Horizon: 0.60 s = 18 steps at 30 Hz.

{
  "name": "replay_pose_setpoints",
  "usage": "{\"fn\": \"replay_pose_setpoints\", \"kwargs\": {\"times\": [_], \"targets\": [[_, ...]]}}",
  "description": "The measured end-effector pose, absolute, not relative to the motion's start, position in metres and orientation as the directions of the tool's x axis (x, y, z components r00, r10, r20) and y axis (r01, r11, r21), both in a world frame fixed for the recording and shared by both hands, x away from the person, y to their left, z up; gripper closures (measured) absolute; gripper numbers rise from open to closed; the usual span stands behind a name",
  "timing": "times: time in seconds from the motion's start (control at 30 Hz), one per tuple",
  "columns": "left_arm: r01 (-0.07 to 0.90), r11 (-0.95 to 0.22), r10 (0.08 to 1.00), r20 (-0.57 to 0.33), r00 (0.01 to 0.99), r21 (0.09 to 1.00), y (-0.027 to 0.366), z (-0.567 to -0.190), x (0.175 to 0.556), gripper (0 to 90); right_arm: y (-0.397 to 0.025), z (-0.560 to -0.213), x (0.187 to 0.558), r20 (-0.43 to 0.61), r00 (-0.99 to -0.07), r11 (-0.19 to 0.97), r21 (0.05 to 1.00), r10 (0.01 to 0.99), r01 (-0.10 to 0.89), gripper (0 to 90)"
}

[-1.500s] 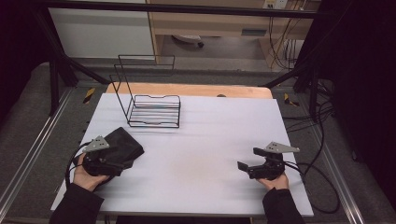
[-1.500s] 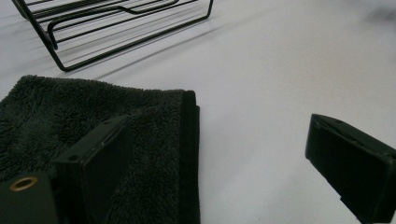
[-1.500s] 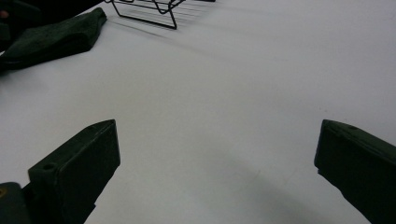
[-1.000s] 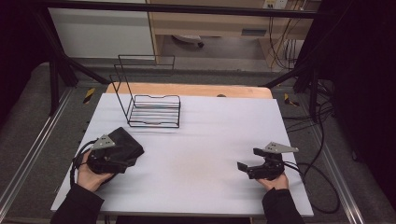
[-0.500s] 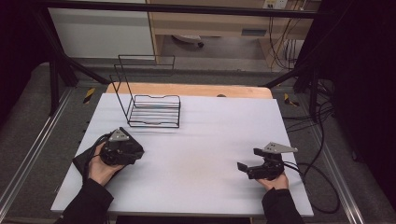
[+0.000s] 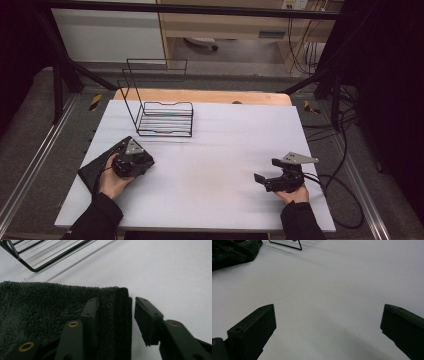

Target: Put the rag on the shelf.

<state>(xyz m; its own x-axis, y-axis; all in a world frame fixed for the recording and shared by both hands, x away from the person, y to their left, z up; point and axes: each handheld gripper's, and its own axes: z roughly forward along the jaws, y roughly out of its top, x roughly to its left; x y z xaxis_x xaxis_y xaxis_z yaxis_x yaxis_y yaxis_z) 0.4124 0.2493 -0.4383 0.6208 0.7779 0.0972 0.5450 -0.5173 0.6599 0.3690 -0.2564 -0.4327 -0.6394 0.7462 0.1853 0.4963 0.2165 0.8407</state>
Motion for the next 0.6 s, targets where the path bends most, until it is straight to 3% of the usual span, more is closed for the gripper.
{"fn": "replay_pose_setpoints", "kwargs": {"times": [0.6], "targets": [[0.586, -0.479, 0.812, 0.077, 0.578, 0.654, 0.2502, -0.4375, 0.4156, 78.9, -0.2557, -0.4335, 0.3697, 0.187, -0.639, 0.218, 0.838, 0.746, 0.499, 0.9]]}}
